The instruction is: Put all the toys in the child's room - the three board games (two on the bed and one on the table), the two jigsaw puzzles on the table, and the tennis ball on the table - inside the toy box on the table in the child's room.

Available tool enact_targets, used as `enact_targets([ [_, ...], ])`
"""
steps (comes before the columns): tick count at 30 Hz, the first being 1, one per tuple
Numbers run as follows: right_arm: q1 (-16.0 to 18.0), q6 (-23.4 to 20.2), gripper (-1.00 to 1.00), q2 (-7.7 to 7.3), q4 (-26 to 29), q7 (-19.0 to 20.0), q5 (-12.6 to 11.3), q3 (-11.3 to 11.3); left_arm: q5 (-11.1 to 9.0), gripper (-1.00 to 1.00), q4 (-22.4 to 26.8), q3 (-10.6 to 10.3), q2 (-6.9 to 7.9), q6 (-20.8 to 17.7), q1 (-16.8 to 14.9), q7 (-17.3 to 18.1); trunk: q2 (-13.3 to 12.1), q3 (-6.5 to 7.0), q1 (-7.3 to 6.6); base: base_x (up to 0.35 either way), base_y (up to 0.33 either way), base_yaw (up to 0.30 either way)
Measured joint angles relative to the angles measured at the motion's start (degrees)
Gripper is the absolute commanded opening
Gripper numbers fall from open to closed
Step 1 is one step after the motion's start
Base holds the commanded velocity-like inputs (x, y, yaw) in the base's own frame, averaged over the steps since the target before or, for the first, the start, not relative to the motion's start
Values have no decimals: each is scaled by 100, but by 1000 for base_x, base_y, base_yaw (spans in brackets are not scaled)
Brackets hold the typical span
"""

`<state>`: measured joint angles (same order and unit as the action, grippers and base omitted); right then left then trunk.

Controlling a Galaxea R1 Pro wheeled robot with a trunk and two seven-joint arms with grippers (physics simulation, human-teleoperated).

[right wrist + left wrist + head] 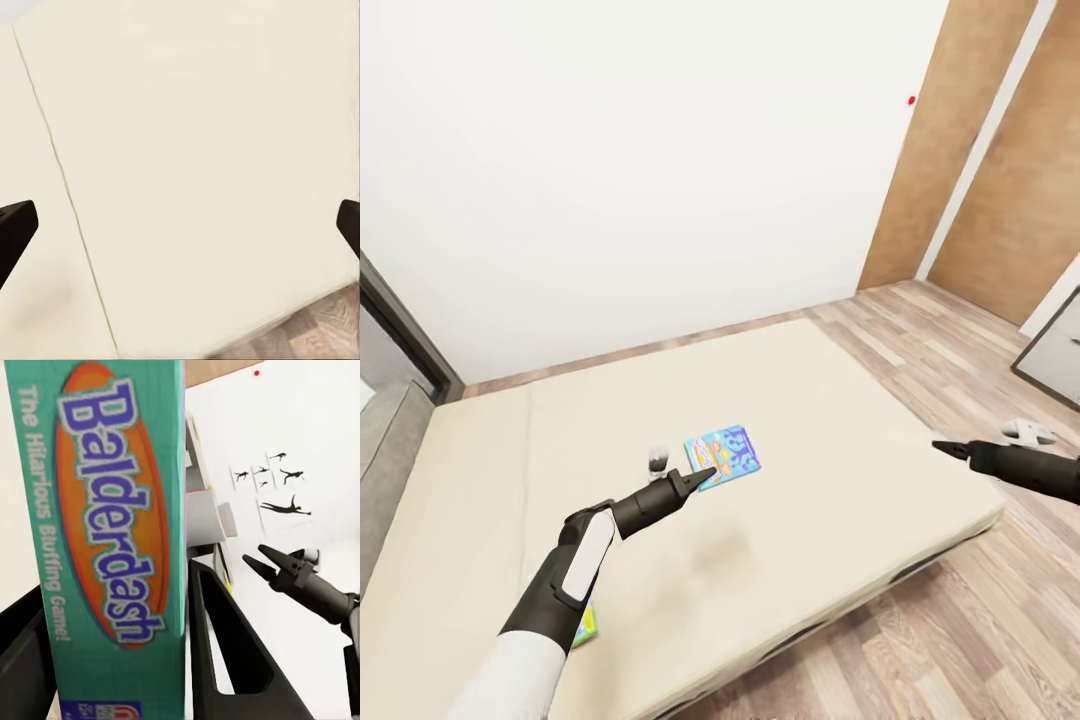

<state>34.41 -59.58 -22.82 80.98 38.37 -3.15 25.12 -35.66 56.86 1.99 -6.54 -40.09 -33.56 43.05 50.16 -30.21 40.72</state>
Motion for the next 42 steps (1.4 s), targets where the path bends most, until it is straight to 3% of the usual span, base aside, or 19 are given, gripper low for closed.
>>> enact_targets([
  [15,-23,1,100,106,19,8,-16,-22,36,-100,-7,110,24,-60,-155,-30,-602,280,-330,0,0,-280],
  [36,-69,1,100,189,191,11,-22,-26,23,-100,-2,144,27,-63,-156,-32,-1446,804,-792,0,0,-196],
  [42,-72,1,100,338,196,10,-19,-29,8,-100,0,145,26,-69,-156,-32,-1687,961,-924,0,0,-153],
])
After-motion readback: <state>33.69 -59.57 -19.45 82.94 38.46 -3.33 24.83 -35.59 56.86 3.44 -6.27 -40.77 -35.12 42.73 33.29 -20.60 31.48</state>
